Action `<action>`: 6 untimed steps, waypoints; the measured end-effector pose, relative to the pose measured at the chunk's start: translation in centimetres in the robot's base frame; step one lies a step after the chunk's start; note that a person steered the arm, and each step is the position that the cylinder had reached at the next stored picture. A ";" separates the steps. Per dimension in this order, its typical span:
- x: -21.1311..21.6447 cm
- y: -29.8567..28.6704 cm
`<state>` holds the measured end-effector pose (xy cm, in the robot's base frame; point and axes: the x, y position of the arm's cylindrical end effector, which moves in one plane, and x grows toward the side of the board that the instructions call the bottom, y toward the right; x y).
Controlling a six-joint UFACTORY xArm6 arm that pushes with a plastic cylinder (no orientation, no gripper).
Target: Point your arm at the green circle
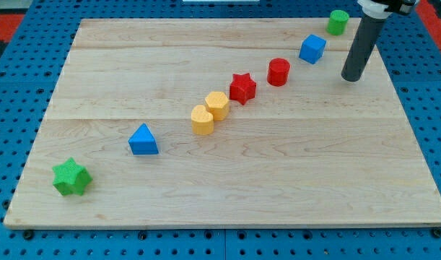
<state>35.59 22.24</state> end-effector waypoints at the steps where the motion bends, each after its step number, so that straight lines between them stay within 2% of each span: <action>1: 0.0 0.0; 3: 0.1 -0.3; 5: 0.7 7.7; 6: 1.5 7.3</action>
